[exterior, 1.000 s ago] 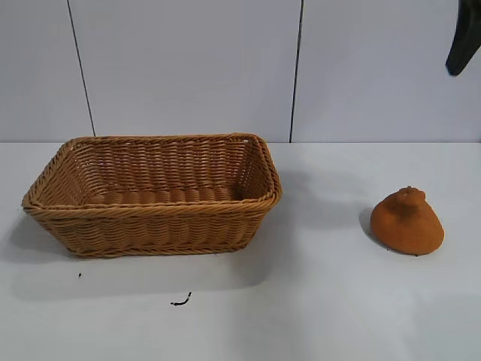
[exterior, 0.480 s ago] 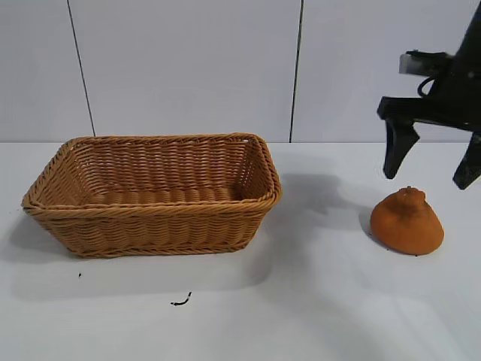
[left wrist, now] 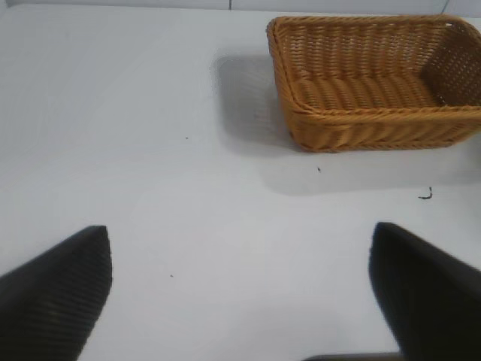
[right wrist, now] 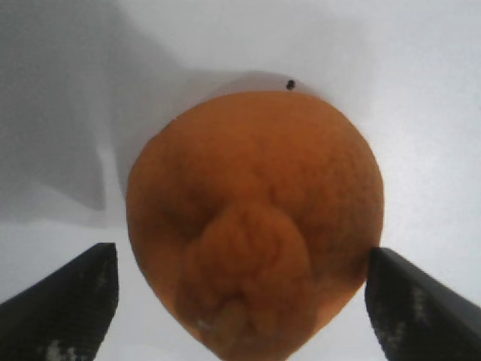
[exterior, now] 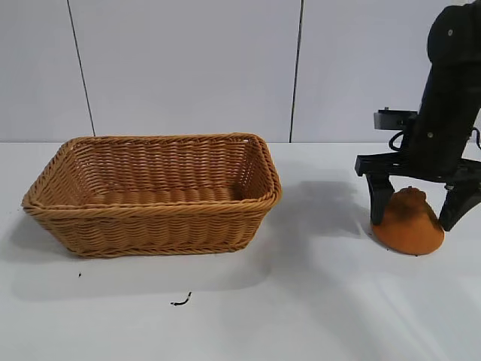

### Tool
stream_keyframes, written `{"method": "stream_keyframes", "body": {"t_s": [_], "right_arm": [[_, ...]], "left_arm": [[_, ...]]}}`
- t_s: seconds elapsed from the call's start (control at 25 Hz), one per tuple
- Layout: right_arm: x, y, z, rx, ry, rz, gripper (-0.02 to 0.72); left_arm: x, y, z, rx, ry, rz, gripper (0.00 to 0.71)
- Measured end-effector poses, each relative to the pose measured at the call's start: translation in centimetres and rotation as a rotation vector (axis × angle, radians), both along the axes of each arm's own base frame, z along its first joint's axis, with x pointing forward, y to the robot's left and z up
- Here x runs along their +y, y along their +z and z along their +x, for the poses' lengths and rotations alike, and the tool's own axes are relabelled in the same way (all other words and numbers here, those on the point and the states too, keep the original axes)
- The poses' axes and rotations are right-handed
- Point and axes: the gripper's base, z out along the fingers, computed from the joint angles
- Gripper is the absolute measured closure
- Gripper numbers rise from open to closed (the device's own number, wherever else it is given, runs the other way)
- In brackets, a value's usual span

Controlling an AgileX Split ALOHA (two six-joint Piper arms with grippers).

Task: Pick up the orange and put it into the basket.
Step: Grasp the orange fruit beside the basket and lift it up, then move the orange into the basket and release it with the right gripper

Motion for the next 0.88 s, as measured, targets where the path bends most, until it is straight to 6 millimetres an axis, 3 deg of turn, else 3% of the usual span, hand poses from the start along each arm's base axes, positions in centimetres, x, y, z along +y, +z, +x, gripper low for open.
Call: {"method": "stream_keyframes", "body": {"t_s": [0.08,0.12,0.32,0.64,0.88], "right_arm": [[0.0,0.4,-0.1,0.003,0.002,-0.003,0.615],[-0.1,0.8,-0.1,-0.003,0.003,-0.005,0.641],[-0.1,4.2,0.0,-0.059,0.007,-0.009,0.639],[0.1,14.5,2.2,-0.204,0.018,0.007,0.639],[0.7,18.0,3.0,-0.300,0.013,0.058,0.639]], "left_arm": [[0.0,0.0,0.0,0.000,0.000,0.000,0.044],[0.0,0.0,0.0,0.000,0.000,0.000,0.044],[0.0,0.0,0.0,0.000,0.000,0.000,0.044],[0.0,0.0,0.0,0.000,0.000,0.000,0.044],[0.0,0.0,0.0,0.000,0.000,0.000,0.044]]}}
